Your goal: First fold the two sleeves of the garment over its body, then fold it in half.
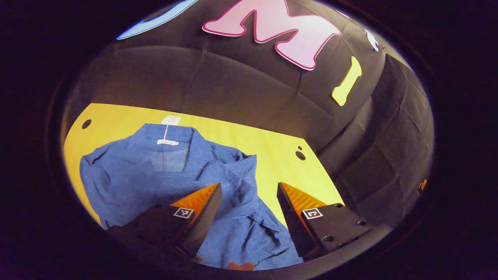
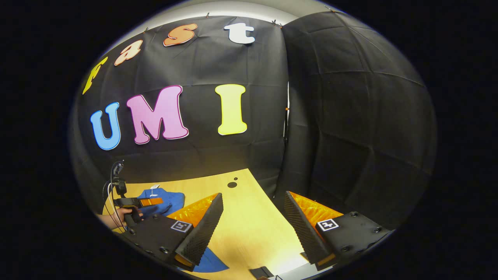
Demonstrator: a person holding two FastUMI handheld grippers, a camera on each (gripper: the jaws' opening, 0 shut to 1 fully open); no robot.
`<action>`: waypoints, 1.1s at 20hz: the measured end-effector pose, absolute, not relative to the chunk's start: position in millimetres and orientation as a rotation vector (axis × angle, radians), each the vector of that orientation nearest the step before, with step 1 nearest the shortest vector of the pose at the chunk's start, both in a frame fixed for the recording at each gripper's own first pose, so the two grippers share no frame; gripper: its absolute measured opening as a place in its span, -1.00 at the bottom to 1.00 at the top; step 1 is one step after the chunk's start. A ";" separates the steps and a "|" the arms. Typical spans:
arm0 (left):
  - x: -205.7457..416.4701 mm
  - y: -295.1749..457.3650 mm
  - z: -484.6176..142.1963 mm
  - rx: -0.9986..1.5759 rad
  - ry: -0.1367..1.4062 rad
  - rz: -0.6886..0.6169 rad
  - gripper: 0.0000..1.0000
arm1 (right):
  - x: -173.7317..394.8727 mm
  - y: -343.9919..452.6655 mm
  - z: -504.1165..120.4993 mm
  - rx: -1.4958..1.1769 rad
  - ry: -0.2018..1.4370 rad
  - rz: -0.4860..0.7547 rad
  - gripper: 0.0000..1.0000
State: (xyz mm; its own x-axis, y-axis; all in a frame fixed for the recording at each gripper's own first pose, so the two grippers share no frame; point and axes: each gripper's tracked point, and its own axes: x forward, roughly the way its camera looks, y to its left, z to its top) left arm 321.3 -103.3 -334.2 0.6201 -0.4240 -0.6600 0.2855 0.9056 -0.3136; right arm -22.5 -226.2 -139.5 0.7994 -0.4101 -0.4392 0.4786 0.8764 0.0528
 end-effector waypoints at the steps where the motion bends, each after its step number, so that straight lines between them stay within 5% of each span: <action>1: 311.0 -88.4 -329.1 -0.161 0.800 -0.386 0.68 | -19.3 -218.2 -146.6 0.163 0.438 -0.465 1.00; 12: 123.3 58.0 -312.9 -0.101 0.809 -0.157 0.67 | 15.4 -91.6 -216.4 0.089 0.530 -0.183 1.00; 22: -22.0 126.2 -394.9 -0.136 1.144 0.070 0.67 | -13.4 -29.0 -325.9 0.172 0.895 -0.052 1.00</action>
